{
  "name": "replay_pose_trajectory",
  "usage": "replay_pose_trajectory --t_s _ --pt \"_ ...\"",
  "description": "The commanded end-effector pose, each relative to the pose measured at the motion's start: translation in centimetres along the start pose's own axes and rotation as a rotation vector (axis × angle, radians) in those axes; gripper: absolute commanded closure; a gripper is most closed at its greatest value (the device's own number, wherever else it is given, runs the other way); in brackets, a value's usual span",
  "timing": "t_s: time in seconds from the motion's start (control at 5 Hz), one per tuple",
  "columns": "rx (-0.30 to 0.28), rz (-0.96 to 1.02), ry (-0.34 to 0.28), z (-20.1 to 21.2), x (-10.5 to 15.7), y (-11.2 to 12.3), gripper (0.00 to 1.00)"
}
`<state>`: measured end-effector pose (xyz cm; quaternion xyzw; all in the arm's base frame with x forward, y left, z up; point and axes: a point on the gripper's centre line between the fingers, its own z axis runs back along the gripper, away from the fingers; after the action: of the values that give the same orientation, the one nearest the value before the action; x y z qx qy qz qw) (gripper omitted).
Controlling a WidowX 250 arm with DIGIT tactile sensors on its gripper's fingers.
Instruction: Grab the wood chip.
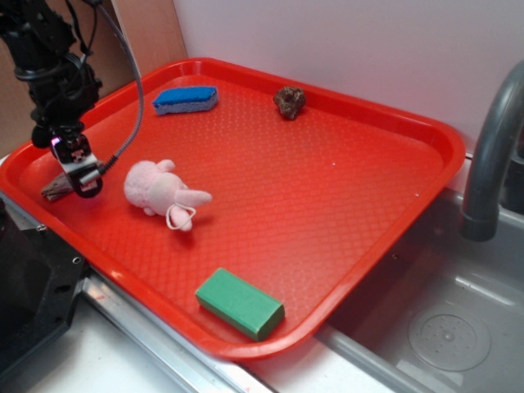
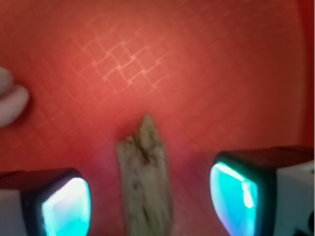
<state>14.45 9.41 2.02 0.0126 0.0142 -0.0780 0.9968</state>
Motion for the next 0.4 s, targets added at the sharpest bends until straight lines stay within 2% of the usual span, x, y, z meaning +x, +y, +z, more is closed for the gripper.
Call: replay_pose_trajectory --t_s 0.0,0.2 --pt "0.023 -0.015 0.024 -0.16 0.04 -0.43 0.62" --pt "0.013 -0.008 -0.003 0.33 -0.11 -0.26 1.00"
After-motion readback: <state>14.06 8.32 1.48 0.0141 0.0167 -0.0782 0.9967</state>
